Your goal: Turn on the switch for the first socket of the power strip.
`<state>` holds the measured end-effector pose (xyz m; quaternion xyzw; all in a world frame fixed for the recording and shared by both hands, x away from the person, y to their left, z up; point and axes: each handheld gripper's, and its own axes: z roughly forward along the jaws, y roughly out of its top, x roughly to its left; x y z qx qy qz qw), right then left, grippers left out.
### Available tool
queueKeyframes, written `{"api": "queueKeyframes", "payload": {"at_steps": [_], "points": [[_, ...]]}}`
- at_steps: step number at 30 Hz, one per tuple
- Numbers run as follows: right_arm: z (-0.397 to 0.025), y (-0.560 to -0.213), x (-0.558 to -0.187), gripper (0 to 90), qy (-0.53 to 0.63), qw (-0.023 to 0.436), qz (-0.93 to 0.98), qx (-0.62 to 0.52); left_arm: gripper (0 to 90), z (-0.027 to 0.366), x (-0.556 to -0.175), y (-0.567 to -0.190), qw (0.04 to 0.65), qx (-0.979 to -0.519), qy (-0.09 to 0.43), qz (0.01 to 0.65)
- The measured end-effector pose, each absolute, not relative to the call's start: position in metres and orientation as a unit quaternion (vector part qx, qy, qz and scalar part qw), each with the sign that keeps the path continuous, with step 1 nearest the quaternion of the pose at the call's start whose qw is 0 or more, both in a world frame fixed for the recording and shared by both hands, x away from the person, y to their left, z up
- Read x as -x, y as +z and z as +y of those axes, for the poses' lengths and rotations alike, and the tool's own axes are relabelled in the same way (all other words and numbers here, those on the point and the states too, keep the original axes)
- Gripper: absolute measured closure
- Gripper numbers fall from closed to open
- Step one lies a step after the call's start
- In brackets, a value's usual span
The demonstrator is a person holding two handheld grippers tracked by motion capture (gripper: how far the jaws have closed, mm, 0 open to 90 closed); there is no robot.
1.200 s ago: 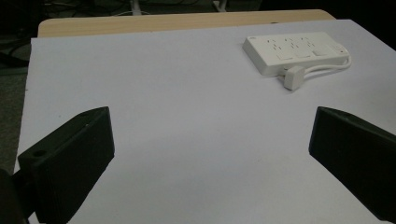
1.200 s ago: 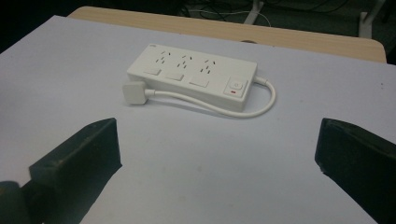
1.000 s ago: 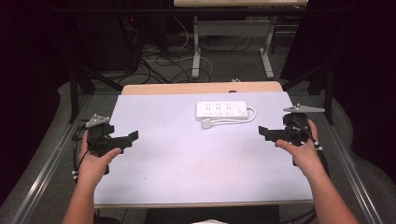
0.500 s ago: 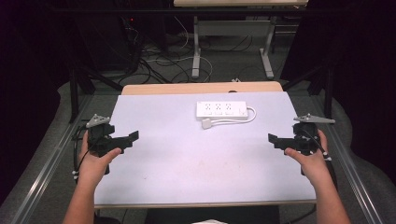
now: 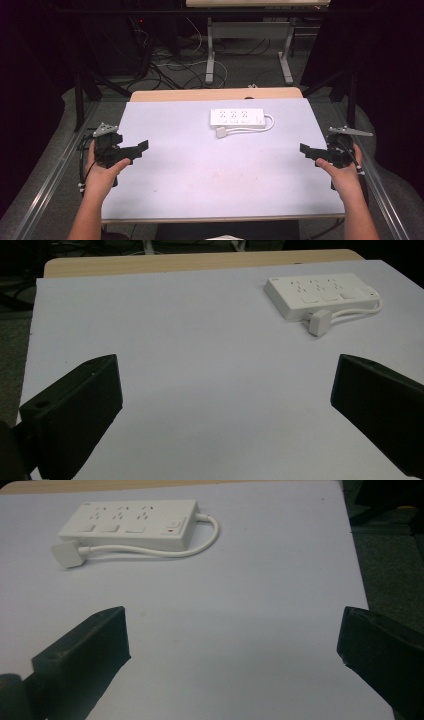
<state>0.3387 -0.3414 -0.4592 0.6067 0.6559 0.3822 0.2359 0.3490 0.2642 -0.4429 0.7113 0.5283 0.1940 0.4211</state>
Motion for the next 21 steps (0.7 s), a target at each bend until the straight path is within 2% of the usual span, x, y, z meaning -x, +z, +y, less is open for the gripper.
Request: {"api": "queueKeyframes", "payload": {"at_steps": [21], "points": [[-0.359, -0.474, -0.342, 0.2, 0.38, 0.233, 0.631, -0.635, 0.3, 0.269, -0.353, -0.451, 0.419, -0.704, 0.2, 0.537]]}}
